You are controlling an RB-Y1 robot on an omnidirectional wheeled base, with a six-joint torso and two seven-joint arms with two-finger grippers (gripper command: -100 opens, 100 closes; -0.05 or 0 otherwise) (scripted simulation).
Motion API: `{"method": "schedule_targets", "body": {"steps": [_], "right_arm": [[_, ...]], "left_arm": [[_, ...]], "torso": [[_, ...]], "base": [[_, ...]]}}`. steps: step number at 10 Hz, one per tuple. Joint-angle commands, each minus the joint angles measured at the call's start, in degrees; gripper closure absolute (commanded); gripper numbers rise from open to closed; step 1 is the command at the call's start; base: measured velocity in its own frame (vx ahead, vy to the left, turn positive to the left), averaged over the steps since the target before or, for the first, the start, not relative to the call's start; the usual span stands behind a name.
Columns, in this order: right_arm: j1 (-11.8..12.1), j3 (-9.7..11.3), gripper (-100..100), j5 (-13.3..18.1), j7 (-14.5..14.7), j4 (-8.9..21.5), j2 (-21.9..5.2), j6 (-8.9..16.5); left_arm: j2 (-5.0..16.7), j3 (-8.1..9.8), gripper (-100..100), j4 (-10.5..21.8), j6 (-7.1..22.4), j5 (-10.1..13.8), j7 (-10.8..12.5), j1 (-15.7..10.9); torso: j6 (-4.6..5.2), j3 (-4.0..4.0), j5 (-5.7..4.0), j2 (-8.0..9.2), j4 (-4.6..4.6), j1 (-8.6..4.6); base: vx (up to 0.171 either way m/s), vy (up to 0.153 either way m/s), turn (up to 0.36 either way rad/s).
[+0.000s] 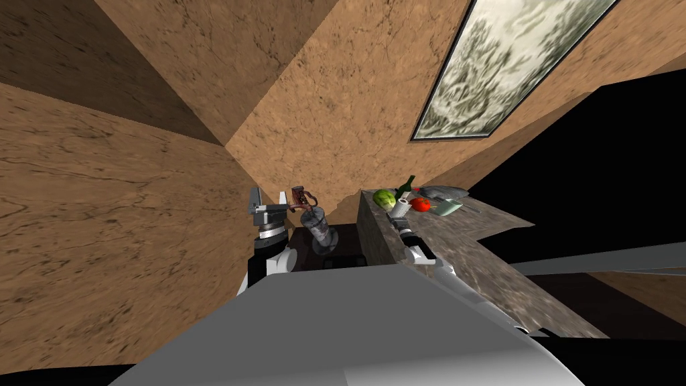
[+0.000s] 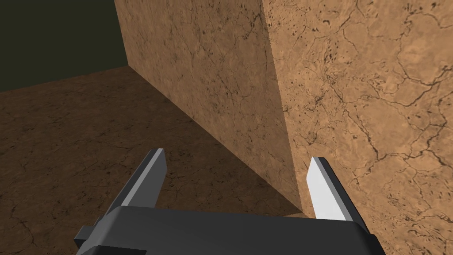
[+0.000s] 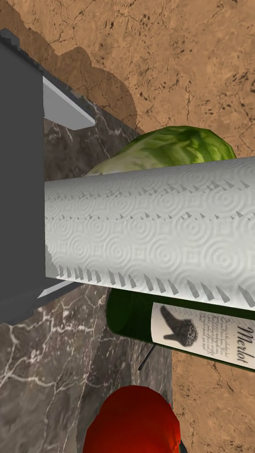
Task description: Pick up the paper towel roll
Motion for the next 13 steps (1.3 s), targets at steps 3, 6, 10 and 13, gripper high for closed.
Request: {"method": "schedule_targets", "body": {"steps": [3, 6, 10, 13], "right_arm": [[-0.60, -0.07, -100, -0.13, 0.16, -0.13, 0.05, 0.24], [-0.60, -0.07, -100, -0.13, 0.16, -0.13, 0.05, 0.24], [-5.60, -3.63, -100, 2.27, 2.07, 5.23, 3.51, -0.18], [-5.60, -3.63, -100, 2.27, 2.07, 5.23, 3.51, -0.18]], "left_arm": [[0.00, 0.00, 0, 0.00, 0.00, 0.00, 0.00, 0.00], [0.00, 0.00, 0, 0.00, 0.00, 0.00, 0.00, 0.00], [0.00, 0.00, 0, 0.00, 0.00, 0.00, 0.00, 0.00], [0.00, 0.00, 0, 0.00, 0.00, 0.00, 0.00, 0.00]], "torso": [[0.01, 0.01, 0.00, 0.02, 0.00, -0.01], [0.01, 0.00, 0.01, 0.00, 0.00, 0.02], [-0.01, 0.02, 0.02, 0.02, 0.01, 0.08], [0.00, -0.01, 0.03, -0.05, 0.01, 0.02]], "base": [[-0.004, -0.004, 0.014], [-0.001, 0.001, -0.005], [-0.011, 0.004, 0.036], [0.001, -0.001, -0.004]]}}
